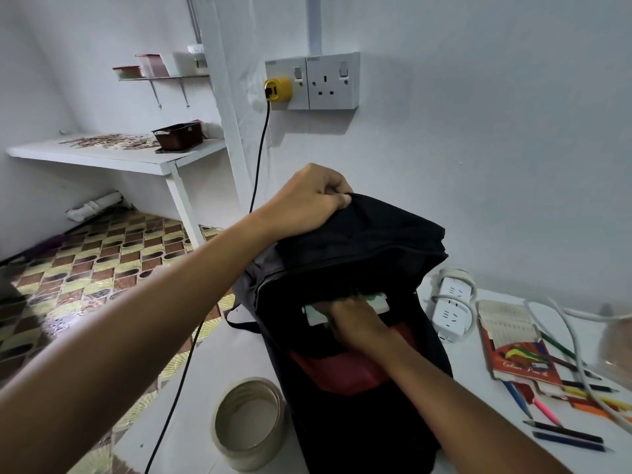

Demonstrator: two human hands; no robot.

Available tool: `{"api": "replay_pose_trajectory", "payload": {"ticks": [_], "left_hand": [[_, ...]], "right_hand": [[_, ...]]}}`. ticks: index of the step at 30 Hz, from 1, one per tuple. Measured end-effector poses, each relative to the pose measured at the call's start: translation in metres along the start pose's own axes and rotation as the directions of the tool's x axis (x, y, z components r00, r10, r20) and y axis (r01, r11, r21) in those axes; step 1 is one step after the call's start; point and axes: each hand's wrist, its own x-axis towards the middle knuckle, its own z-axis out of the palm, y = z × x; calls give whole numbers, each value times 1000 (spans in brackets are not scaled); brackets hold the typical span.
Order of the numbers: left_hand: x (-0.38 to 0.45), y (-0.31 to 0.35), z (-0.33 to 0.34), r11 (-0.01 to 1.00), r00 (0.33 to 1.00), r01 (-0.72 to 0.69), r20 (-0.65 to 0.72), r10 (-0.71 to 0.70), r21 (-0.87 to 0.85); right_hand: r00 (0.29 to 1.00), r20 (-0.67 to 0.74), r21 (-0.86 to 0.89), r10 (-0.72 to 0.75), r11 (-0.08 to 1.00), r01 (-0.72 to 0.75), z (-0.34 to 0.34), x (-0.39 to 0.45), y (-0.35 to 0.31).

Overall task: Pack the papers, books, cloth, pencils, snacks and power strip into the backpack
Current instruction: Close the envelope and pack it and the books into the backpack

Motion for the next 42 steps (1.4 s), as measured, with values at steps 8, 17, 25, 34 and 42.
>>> {"api": "replay_pose_trajectory", "payload": {"ticks": [8,17,25,34,42], "left_hand": [[-1,4,0,1000,1000,-18,15,18,-5],[0,2,0,1000,1000,-14,22,14,-12],[0,-5,-6,1000,999,-2,37,2,-21],[-9,-11,-6,999,1000,17,24,-16,-29],[-18,-12,0,1000,1000,9,-11,-9,-14]], "right_hand": [[921,329,128,207,957,-261,-23,24,19],[962,254,-57,102,994,-90,-11,29,-33],[983,134,-27,123,992,-121,2,37,-36],[992,-67,-180,106,977,-116,2,35,-29],[989,10,-113,150,983,-148,11,24,-20]]}}
